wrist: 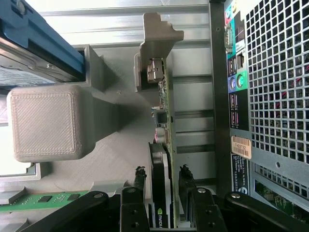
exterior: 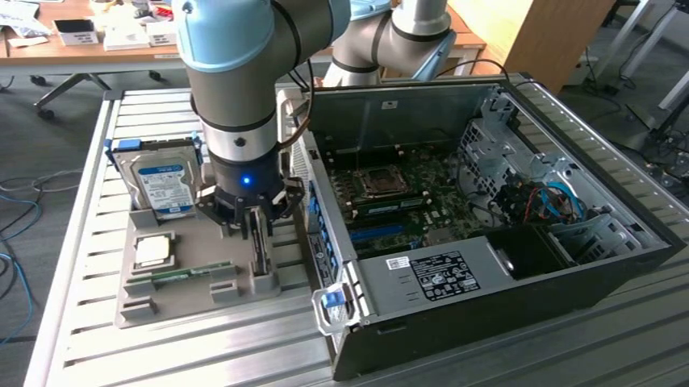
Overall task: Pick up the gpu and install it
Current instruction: 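Pick up the gpu and move the gpu toward the slot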
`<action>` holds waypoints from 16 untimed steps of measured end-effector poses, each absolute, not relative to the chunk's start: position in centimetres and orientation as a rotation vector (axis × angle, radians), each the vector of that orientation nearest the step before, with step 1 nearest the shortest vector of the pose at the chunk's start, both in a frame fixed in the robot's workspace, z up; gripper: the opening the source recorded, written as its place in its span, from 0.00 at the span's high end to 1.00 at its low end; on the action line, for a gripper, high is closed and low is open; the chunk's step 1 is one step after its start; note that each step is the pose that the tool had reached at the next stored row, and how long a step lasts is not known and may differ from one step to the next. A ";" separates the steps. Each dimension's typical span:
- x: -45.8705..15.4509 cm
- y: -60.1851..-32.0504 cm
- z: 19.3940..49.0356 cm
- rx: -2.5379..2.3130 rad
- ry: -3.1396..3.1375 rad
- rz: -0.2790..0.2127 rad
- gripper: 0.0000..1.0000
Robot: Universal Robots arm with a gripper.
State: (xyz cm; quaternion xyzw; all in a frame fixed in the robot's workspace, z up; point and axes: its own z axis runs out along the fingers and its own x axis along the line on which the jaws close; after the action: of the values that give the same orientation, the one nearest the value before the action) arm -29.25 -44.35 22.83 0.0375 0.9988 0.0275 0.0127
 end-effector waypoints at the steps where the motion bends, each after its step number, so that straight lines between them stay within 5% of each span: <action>1: -29.3 -44.4 22.8 0.117 3.113 0.086 0.58; 5: -29.3 -44.4 22.8 0.117 3.113 0.086 0.60; 6: -29.3 -44.4 22.8 0.117 3.113 0.086 0.67; 16: -29.3 -44.4 22.8 0.117 3.113 0.086 0.67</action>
State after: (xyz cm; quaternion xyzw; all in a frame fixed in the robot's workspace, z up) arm -29.25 -44.35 22.83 0.0375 0.9988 0.0277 0.0127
